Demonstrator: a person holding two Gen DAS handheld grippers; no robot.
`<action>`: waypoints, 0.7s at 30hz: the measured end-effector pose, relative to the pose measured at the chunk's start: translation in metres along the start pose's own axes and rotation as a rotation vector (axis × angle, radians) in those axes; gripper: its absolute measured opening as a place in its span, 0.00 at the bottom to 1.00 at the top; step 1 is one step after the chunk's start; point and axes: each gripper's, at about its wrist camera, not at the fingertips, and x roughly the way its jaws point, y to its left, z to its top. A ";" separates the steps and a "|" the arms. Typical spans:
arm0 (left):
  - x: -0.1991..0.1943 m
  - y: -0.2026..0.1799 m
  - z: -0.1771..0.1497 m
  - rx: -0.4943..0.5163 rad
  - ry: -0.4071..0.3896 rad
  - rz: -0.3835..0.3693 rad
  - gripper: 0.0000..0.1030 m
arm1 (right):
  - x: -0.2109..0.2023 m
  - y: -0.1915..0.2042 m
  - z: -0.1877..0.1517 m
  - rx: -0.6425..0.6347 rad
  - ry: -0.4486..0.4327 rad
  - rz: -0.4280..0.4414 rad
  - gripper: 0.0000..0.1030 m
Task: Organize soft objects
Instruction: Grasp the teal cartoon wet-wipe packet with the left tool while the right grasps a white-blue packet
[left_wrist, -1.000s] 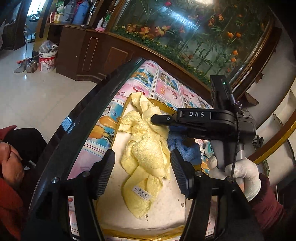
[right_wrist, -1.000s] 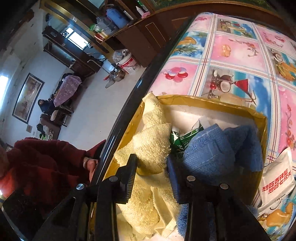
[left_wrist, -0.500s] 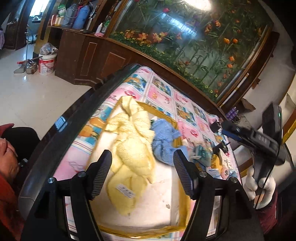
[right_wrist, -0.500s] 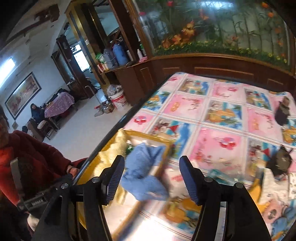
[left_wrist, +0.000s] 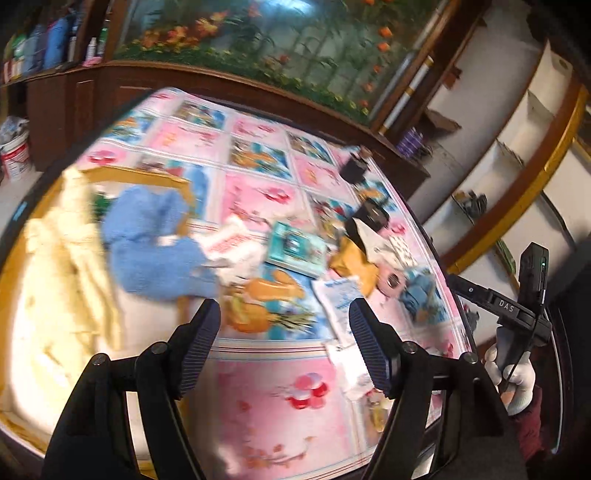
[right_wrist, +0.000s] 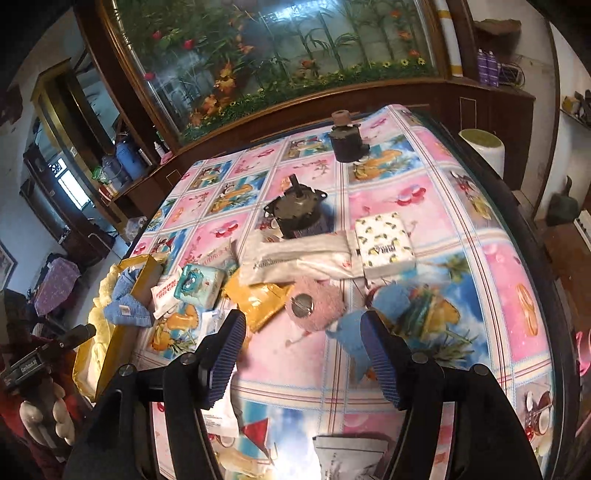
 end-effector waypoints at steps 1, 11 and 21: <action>0.007 -0.008 -0.001 0.008 0.015 -0.002 0.69 | 0.001 -0.002 -0.004 0.002 0.010 0.014 0.66; 0.025 -0.029 -0.003 0.008 0.048 0.073 0.69 | 0.075 0.087 -0.017 -0.181 0.188 0.137 0.66; 0.104 -0.011 0.046 -0.067 0.103 0.141 0.69 | 0.110 0.108 -0.028 -0.280 0.286 0.018 0.27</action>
